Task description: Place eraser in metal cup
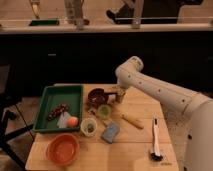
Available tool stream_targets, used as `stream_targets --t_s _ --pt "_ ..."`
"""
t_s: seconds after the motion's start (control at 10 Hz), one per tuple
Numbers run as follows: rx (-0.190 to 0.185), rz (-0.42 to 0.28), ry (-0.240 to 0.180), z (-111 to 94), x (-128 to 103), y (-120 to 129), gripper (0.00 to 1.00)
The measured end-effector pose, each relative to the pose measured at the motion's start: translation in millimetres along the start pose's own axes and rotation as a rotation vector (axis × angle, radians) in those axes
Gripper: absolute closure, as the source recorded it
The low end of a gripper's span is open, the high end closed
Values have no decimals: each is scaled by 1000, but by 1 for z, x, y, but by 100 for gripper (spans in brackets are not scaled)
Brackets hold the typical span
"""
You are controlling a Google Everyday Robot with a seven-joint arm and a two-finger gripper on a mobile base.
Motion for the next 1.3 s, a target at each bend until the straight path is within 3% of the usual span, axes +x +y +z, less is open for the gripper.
stream_targets --t_s 0.3,1.3 --pt "-6 25 -3 7 7 -5 100" --pt "34 138 -21 5 34 -10 100"
